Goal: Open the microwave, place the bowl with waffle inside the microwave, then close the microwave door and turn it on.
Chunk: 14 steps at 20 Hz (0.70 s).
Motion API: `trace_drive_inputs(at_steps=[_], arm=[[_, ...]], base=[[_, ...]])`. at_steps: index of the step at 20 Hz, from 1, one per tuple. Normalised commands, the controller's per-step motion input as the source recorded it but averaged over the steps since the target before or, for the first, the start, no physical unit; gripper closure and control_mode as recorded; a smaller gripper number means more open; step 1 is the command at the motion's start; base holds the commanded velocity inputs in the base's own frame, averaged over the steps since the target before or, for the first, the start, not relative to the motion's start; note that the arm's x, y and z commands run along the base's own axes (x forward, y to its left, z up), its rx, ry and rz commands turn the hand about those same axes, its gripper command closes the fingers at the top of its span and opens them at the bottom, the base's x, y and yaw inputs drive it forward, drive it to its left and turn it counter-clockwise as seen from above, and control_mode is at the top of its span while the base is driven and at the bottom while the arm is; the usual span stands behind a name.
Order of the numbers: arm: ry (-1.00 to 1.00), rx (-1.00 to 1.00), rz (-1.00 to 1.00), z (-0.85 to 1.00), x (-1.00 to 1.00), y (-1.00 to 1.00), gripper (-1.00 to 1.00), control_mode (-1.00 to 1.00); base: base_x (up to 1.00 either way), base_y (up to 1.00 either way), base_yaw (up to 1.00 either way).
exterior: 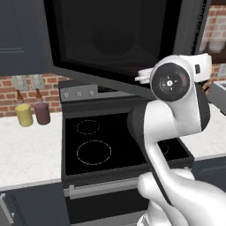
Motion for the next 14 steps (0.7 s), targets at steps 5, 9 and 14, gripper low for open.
trace_drive_inputs(at_steps=[5, 9, 14], arm=[[-0.02, 0.07, 0.2, -0.01, 0.71, -0.28, -1.0, -1.0], [0.0, 0.01, 0.2, -0.01, 0.66, -0.21, -1.0, -1.0], [0.01, 0.0, 0.18, 0.0, 0.49, -0.23, -1.0, -1.0]], base=[[0.0, 0.0, 0.0], [0.0, 0.0, 0.0], [0.0, 0.0, 0.0]])
